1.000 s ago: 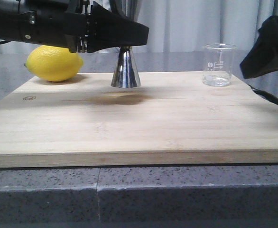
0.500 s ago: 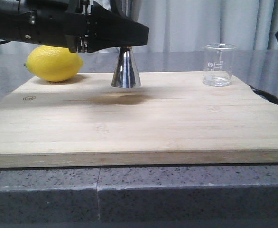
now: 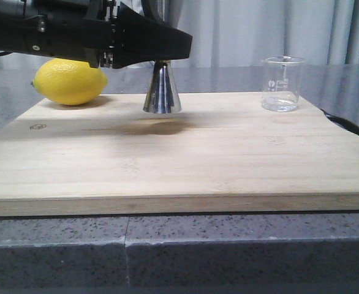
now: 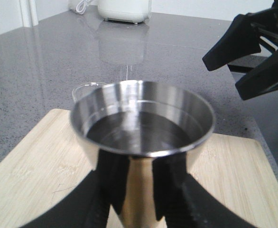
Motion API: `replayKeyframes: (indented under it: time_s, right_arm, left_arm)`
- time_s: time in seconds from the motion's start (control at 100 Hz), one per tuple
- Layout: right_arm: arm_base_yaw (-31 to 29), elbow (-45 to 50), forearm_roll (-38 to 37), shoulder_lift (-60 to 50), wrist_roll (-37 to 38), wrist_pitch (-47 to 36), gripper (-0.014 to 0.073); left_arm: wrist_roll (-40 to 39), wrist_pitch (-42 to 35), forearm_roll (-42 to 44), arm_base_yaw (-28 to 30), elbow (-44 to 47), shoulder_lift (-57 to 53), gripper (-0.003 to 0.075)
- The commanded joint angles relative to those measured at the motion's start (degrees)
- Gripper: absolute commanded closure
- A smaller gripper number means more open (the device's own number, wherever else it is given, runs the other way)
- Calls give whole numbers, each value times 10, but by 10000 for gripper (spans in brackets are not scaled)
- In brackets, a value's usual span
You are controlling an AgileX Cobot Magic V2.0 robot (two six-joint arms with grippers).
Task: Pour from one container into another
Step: 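Lower the filled jigger onto the board with the left gripper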
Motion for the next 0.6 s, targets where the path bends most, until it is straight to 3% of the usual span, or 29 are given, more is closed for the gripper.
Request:
replayKeyframes:
  time_s: [0.0, 0.59]
  right_arm:
    - [-3, -16, -6, -6, -7, -46, 81]
    - [-3, -16, -9, -6, -7, -48, 81]
  left_arm:
    - [17, 59, -49, -5, -17, -21, 521]
    - [42, 65, -49, -5, -17, 14, 521]
